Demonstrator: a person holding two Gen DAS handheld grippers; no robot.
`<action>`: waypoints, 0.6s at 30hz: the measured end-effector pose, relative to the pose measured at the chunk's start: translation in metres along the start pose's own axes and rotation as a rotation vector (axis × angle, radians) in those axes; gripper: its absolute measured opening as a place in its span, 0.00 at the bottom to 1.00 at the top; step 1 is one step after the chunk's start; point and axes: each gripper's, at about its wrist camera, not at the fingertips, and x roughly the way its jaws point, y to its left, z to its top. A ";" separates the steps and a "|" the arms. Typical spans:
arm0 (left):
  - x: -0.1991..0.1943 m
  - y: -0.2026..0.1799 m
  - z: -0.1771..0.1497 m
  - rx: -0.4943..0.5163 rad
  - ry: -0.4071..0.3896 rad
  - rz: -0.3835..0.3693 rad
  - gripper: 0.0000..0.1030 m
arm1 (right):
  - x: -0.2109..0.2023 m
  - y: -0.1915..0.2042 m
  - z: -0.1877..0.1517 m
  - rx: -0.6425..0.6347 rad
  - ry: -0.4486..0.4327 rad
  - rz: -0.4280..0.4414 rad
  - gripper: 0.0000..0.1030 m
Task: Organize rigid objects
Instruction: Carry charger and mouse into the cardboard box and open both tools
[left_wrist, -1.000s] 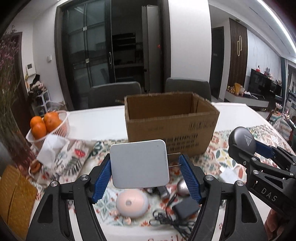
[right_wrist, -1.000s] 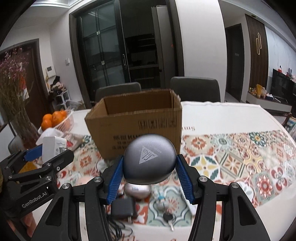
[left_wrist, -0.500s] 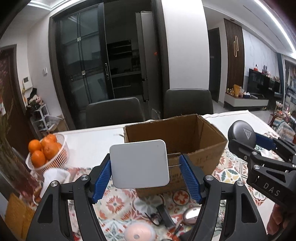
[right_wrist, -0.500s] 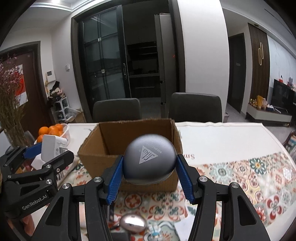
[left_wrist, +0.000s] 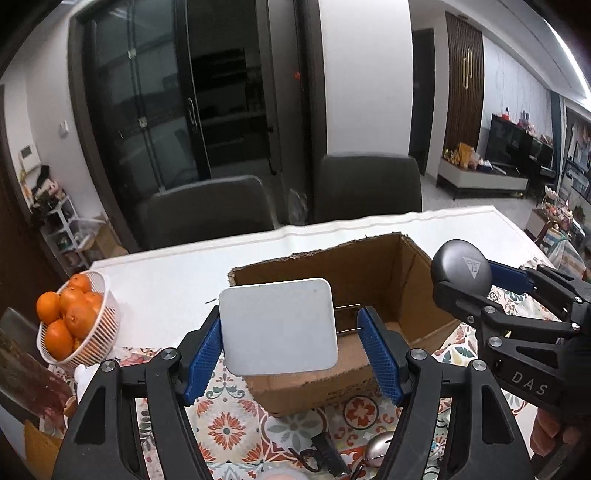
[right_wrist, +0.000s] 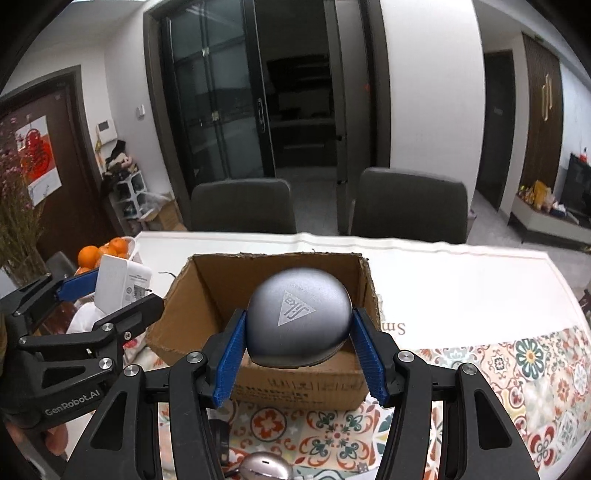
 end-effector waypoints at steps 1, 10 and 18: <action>0.006 0.000 0.004 0.003 0.023 -0.007 0.69 | 0.005 -0.002 0.003 0.004 0.017 0.001 0.55; 0.043 0.000 0.021 0.013 0.166 -0.015 0.69 | 0.050 -0.021 0.019 0.044 0.184 0.054 0.55; 0.076 -0.002 0.018 0.006 0.294 -0.011 0.69 | 0.076 -0.029 0.017 0.059 0.279 0.050 0.55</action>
